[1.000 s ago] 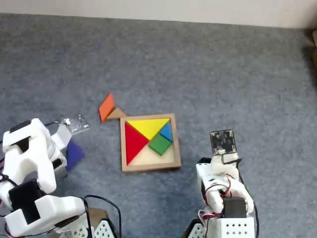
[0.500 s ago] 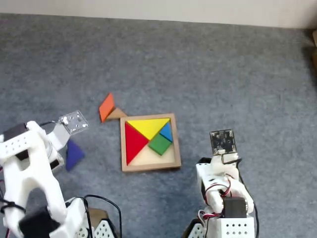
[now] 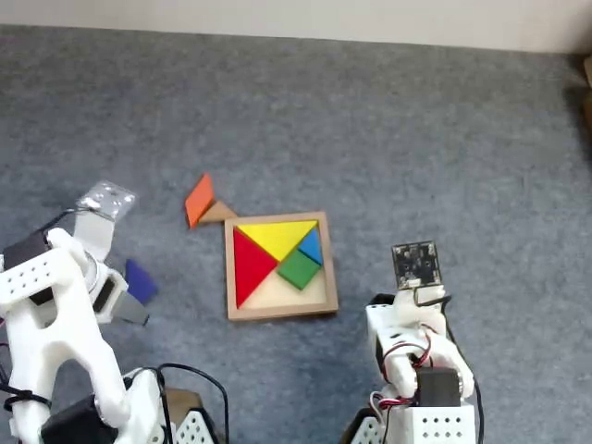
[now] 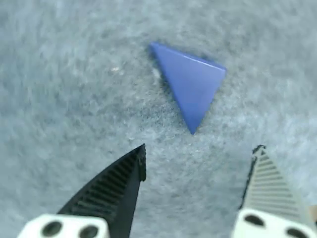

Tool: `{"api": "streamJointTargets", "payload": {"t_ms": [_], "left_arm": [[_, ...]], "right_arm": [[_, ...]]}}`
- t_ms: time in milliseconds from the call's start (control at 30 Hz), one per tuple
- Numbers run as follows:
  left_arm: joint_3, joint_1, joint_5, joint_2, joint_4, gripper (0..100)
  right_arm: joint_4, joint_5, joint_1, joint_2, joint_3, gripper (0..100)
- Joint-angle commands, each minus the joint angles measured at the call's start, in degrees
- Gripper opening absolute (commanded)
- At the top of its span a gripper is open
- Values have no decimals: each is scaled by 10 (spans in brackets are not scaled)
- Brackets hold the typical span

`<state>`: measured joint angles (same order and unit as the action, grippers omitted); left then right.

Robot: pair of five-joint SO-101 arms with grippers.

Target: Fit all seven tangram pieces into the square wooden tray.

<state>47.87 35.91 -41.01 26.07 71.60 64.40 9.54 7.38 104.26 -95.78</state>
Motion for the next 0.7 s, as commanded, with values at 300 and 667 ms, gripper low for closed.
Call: {"api": "streamJointTargets", "payload": {"t_ms": [300, 667], "left_arm": [[-15, -116, 220, 13, 3, 329], [36, -118, 275, 12, -84, 326]], "right_arm": [[-10, -4, -7, 1, -81, 5], [-9, -4, -7, 0, -81, 5]]}}
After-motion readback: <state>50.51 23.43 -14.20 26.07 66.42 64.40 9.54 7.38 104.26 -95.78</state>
